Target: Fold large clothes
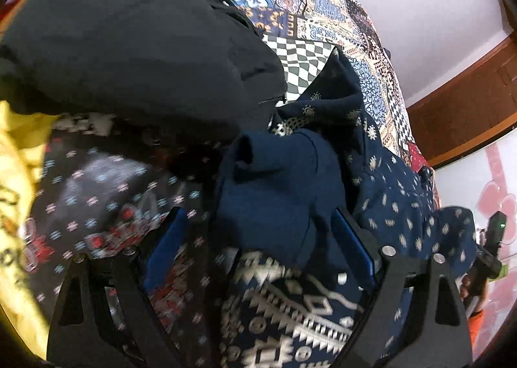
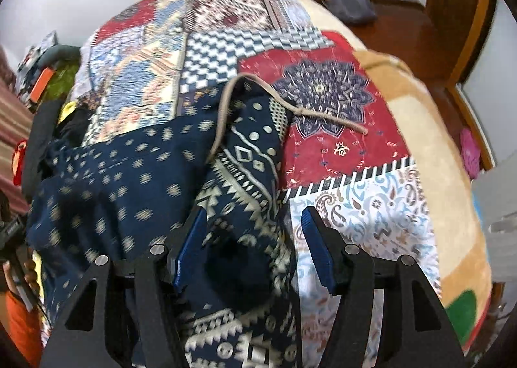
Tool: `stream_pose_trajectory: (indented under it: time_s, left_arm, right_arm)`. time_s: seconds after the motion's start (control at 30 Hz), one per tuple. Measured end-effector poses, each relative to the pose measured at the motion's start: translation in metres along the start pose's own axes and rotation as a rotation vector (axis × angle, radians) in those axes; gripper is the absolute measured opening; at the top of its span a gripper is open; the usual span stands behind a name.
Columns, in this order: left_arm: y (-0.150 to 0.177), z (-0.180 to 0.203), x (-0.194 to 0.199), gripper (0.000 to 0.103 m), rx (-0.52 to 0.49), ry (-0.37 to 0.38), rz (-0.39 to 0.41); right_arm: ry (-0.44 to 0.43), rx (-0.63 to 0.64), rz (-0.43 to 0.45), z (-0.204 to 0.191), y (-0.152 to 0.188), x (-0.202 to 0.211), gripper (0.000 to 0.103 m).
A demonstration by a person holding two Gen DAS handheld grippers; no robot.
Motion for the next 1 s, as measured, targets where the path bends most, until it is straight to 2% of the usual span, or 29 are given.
stream_pose_trajectory:
  time_s: [0.2, 0.3, 0.4, 0.5, 0.6, 0.63, 0.67, 0.7, 0.73, 0.8, 0.9, 0.93, 1.0]
  left_arm:
    - [-0.015, 0.015, -0.025, 0.087, -0.051, 0.050, -0.002]
    - [-0.021, 0.028, -0.034, 0.079, -0.109, 0.066, 0.001]
    - [-0.023, 0.031, -0.042, 0.079, -0.145, 0.046, 0.011]
    - [-0.027, 0.029, -0.053, 0.077, -0.121, 0.036, 0.022]
    - [-0.028, 0.024, -0.052, 0.067, -0.050, 0.027, 0.042]
    - [-0.028, 0.022, -0.050, 0.058, -0.022, 0.031, 0.047]
    - [-0.029, 0.021, -0.048, 0.053, 0.003, 0.038, 0.050]
    - [-0.030, 0.021, -0.046, 0.043, 0.022, 0.042, 0.049]
    - [-0.030, 0.021, -0.045, 0.035, 0.029, 0.043, 0.046]
    - [-0.030, 0.022, -0.038, 0.025, 0.029, 0.036, 0.041]
    - [-0.032, 0.027, -0.022, 0.014, 0.021, 0.041, 0.045]
    - [-0.032, 0.032, -0.016, 0.012, 0.022, 0.079, 0.044]
    - [-0.033, 0.043, -0.001, 0.012, 0.005, 0.106, 0.060]
  right_arm:
    - [-0.020, -0.064, -0.046, 0.010, -0.013, -0.030, 0.057]
    - [-0.034, -0.070, -0.063, 0.008, -0.018, -0.042, 0.057]
    - [-0.036, -0.059, -0.061, 0.004, -0.021, -0.051, 0.057]
    - [-0.032, -0.026, -0.042, -0.003, -0.026, -0.058, 0.060]
    - [-0.031, -0.004, -0.027, -0.009, -0.032, -0.066, 0.060]
    - [-0.033, 0.004, -0.020, -0.010, -0.033, -0.067, 0.057]
    - [-0.031, 0.007, -0.016, -0.010, -0.034, -0.069, 0.056]
    - [-0.034, 0.005, -0.015, -0.010, -0.034, -0.069, 0.048]
    - [-0.040, 0.004, -0.015, -0.010, -0.034, -0.068, 0.034]
    - [-0.061, -0.014, -0.024, -0.011, -0.035, -0.068, 0.015]
    - [-0.109, -0.048, 0.004, -0.009, -0.037, -0.053, 0.011]
    - [-0.120, -0.045, 0.030, -0.010, -0.039, -0.043, 0.010]
    - [-0.134, -0.032, 0.080, -0.016, -0.044, -0.024, 0.010]
Point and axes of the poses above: each gripper's, at about its wrist camera, not at the fingertips, and x roughly against the way its jaws point, z to its right, y to its underside, the point moved 3 cm from there along -x, roughly the way its jaws point, and after that the axes turned 6 degrees about z, right-handed, at the moved point
